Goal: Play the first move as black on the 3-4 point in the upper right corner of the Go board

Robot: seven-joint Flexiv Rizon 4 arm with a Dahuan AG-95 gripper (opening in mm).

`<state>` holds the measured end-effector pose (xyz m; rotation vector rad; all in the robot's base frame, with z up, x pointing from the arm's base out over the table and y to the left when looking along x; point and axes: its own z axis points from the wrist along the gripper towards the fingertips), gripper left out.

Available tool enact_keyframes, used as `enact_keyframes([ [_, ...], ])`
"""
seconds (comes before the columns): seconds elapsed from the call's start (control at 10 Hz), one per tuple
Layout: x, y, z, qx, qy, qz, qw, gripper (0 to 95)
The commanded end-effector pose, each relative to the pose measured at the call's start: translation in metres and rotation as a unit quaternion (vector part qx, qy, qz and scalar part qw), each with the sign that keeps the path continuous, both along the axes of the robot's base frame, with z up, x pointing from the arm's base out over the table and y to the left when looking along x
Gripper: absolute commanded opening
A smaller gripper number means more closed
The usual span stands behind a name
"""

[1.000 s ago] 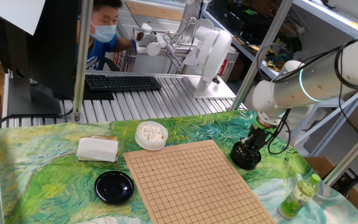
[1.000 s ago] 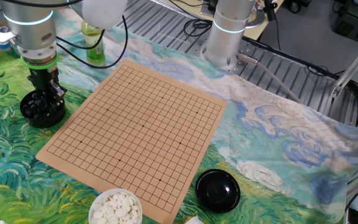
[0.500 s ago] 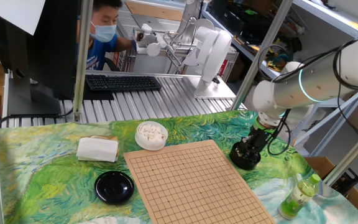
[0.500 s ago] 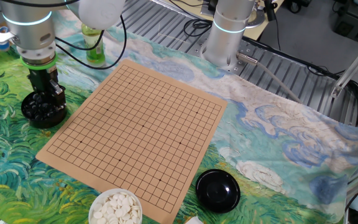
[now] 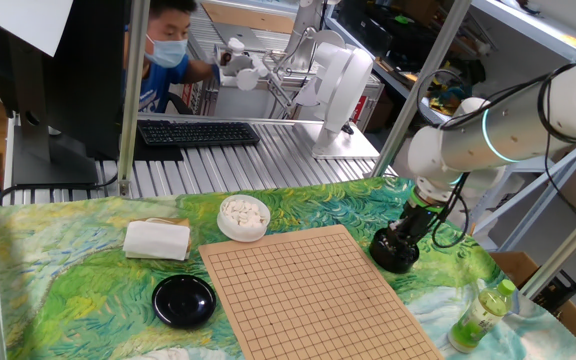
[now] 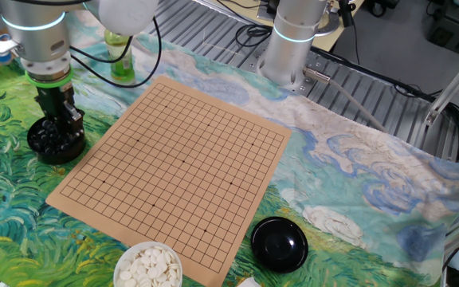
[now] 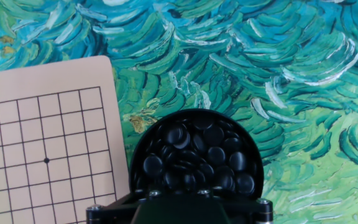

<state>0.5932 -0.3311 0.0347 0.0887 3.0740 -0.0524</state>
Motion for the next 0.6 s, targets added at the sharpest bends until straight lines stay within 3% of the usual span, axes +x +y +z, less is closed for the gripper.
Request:
enact_keyframes([
  [0.1,-0.001,0.0,-0.001,0.001,-0.001,-0.001,1.0,0.0],
  [0.3,0.0,0.0,0.001,0.0,-0.001,0.0,1.0,0.0],
  [0.6,0.0,0.0,0.016,-0.004,0.012,0.003,0.9999,0.0],
])
